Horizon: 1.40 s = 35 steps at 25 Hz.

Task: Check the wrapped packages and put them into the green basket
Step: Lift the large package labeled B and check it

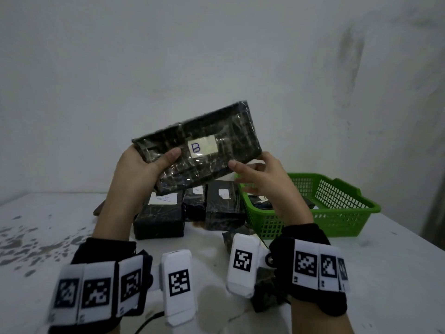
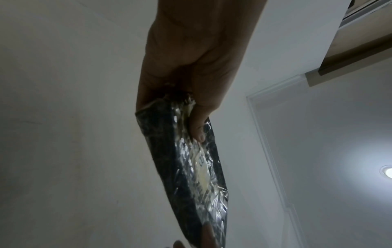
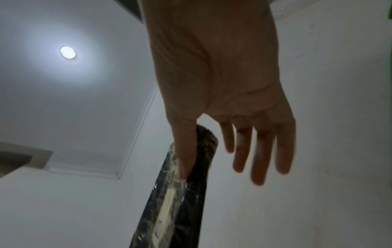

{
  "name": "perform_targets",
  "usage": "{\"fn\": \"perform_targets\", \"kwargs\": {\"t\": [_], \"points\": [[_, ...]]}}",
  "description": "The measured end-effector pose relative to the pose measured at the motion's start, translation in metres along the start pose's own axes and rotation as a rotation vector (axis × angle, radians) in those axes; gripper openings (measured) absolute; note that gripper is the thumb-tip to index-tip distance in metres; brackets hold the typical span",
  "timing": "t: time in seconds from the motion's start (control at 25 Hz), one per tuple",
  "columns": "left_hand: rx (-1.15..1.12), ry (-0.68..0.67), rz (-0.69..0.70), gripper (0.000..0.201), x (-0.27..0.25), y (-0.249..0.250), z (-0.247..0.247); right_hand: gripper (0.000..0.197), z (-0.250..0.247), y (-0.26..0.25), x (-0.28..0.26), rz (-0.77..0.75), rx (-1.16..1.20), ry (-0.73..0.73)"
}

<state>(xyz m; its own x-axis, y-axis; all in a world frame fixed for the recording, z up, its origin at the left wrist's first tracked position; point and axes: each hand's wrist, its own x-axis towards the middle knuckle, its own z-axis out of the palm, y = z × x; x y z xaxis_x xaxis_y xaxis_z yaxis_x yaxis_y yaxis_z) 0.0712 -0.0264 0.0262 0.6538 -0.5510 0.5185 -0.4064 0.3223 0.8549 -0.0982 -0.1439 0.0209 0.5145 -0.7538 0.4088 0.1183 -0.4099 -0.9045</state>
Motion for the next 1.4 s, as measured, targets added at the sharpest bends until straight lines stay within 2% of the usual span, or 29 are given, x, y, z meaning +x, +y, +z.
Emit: {"fn": "perform_targets", "kwargs": {"t": [0.12, 0.2, 0.28, 0.36, 0.44, 0.52, 0.56, 0.6, 0.64, 0.72, 0.76, 0.92, 1.04, 1.12, 1.2, 1.28, 1.4], "points": [[0.001, -0.033, 0.026, 0.027, 0.001, 0.001, -0.001, 0.045, 0.003, 0.001, 0.004, 0.039, 0.185, 0.002], [0.015, -0.146, 0.023, 0.016, -0.001, 0.002, 0.002, 0.047, 0.009, 0.001, 0.007, 0.047, 0.319, 0.010], [0.044, -0.232, 0.022, 0.018, -0.004, 0.004, 0.007, 0.043, 0.014, -0.001, 0.008, 0.036, 0.442, 0.026], [0.082, -0.276, -0.005, 0.026, -0.004, 0.003, 0.009, 0.042, 0.014, -0.003, 0.007, 0.036, 0.511, 0.110], [0.121, -0.309, -0.029, 0.030, -0.005, 0.003, 0.010, 0.042, 0.011, -0.004, 0.008, 0.004, 0.484, 0.219], [0.167, -0.287, -0.029, 0.049, -0.005, 0.002, 0.008, 0.038, 0.008, -0.005, 0.007, -0.066, 0.382, 0.298], [0.182, -0.269, -0.025, 0.065, -0.006, 0.003, 0.008, 0.039, 0.007, -0.006, 0.006, -0.110, 0.326, 0.311], [0.179, -0.275, -0.025, 0.073, -0.006, 0.003, 0.007, 0.041, 0.006, -0.007, 0.004, -0.143, 0.280, 0.301], [0.163, -0.301, -0.019, 0.067, -0.006, 0.004, 0.007, 0.041, 0.005, -0.010, 0.002, -0.164, 0.255, 0.260], [0.145, -0.359, -0.004, 0.033, -0.009, 0.007, 0.008, 0.040, 0.008, -0.014, -0.002, -0.197, 0.214, 0.123], [0.150, -0.353, 0.003, 0.023, -0.009, 0.007, 0.010, 0.039, 0.010, -0.016, -0.004, -0.207, 0.186, 0.074], [0.088, -0.265, -0.029, 0.011, -0.007, 0.008, 0.015, 0.034, 0.012, -0.017, -0.004, -0.157, 0.180, 0.002], [0.055, -0.219, -0.044, 0.011, -0.006, 0.007, 0.011, 0.025, 0.013, -0.015, -0.004, -0.091, 0.106, -0.089], [0.050, -0.276, -0.066, 0.020, -0.006, 0.006, 0.011, 0.017, 0.016, -0.011, 0.000, -0.091, 0.051, -0.021], [0.043, -0.345, -0.082, 0.027, -0.008, 0.005, 0.013, 0.020, 0.021, -0.007, 0.002, -0.095, 0.024, 0.062], [0.058, -0.353, -0.034, 0.027, -0.008, 0.003, 0.015, 0.025, 0.025, -0.005, 0.003, -0.110, -0.020, 0.113], [0.040, -0.328, -0.001, 0.023, -0.008, 0.004, 0.014, 0.024, 0.020, -0.008, 0.001, -0.113, -0.038, 0.081]]}}
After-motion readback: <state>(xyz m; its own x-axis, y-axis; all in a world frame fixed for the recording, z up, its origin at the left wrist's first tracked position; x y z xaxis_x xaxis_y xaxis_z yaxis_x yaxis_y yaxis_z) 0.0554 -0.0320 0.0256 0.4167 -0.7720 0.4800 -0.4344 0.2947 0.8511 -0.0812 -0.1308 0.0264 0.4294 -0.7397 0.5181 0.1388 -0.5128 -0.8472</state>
